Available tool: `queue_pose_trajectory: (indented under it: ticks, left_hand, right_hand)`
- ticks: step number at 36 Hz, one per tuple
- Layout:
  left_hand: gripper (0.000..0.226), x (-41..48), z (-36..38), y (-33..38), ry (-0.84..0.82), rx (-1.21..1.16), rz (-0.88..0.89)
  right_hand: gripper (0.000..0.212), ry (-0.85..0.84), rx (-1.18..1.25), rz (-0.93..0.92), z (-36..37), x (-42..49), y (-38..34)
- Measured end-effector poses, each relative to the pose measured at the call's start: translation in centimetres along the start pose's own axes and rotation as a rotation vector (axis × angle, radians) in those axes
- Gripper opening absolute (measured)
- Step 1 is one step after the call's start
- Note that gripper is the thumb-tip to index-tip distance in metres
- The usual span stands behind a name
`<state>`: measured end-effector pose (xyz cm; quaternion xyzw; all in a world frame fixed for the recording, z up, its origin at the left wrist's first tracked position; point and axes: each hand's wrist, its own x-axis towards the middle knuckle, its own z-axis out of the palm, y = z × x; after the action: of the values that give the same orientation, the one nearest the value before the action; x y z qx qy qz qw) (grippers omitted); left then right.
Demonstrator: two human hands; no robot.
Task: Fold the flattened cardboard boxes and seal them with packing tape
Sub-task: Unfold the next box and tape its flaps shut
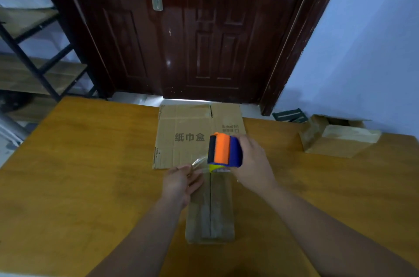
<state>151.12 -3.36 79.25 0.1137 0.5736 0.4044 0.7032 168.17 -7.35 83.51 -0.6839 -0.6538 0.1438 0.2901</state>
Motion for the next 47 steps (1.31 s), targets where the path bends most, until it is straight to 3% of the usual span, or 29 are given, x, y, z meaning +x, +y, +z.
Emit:
queue_pose_trajectory:
  ticks: [5, 10, 18, 24, 34, 41, 47]
  left_hand:
    - [0.011, 0.4, 0.4, -0.1, 0.106, 0.063, 0.099]
    - [0.022, 1.4, 0.3, 0.3, 0.146, 0.230, 0.367]
    - [0.024, 3.7, 0.5, 1.4, 0.118, 0.483, 0.614]
    - [0.024, 5.4, 0.5, 1.4, 0.131, 0.518, 0.629]
    - [0.017, 6.6, 0.2, -0.1, 0.187, 0.542, 0.711]
    - [0.010, 6.2, 1.8, -0.6, 0.309, 0.508, 0.731]
    - [0.008, 6.1, 2.3, -0.6, 0.370, 0.587, 0.800]
  right_hand:
    - [0.061, 0.002, -0.076, -0.022, 0.4, 1.0, -0.3]
    - [0.068, -0.002, -0.053, 0.032, 0.5, 1.7, -0.1]
    - [0.065, -0.034, -0.113, 0.057, 1.5, 1.7, 0.1]
    - [0.069, -0.095, -0.079, 0.070, 1.7, 2.3, 0.0]
    - [0.078, -0.206, 0.207, 0.205, 1.7, 2.3, 1.0]
    - [0.069, -0.054, 0.435, 0.303, 3.0, 0.9, 1.6]
    - [0.059, 0.106, 0.429, 0.288, 3.6, 1.1, 1.9]
